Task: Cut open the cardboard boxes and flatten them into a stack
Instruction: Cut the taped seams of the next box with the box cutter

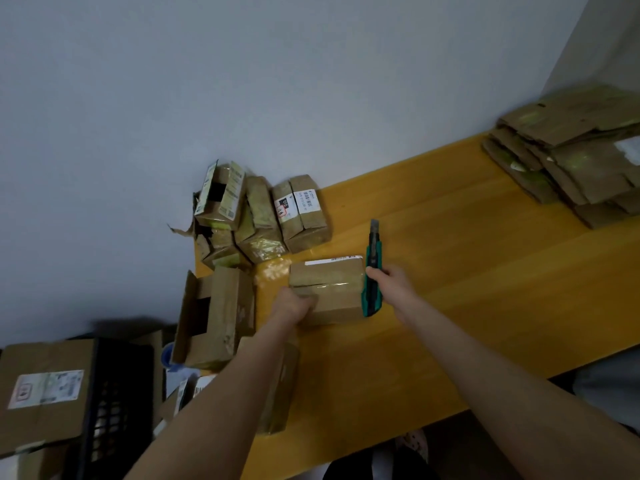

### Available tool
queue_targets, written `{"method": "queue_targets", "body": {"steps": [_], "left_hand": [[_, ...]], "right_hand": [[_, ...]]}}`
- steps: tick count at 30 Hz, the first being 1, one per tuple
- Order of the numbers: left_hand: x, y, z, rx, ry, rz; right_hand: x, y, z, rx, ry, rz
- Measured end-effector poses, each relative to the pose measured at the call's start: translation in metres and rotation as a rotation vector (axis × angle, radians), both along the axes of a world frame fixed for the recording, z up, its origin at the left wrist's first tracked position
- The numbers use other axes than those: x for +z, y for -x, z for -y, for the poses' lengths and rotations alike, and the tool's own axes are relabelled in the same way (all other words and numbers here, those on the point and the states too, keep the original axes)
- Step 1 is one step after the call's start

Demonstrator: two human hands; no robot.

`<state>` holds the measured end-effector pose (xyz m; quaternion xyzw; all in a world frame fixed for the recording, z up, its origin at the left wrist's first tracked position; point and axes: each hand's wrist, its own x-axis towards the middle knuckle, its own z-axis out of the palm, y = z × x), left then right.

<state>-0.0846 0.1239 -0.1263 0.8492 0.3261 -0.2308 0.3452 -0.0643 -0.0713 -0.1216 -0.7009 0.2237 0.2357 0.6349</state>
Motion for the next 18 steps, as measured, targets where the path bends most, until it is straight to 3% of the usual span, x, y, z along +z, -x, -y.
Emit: {"method": "queue_targets", "body": {"steps": [2,4,8,13,18], "left_hand": [[0.005,-0.003,0.003,-0.149,-0.168,0.108],[0.009,-0.010,0.009,-0.433,-0.334,0.231],[0.009,-0.025,0.035,-0.840,-0.446,0.166],[0.001,-0.040,0.056,-1.008,-0.524,0.000],[-0.002,-0.036,0.058,-1.003,-0.527,0.007]], "right_hand": [[-0.004,-0.002,-0.001,0.002,-0.001,-0.002],[-0.008,-0.002,0.003,0.002,0.009,-0.027],[-0.019,0.005,0.017,0.004,0.067,-0.085],[-0.026,0.012,0.031,0.092,0.208,-0.003],[-0.030,0.027,0.047,0.228,0.425,0.171]]}}
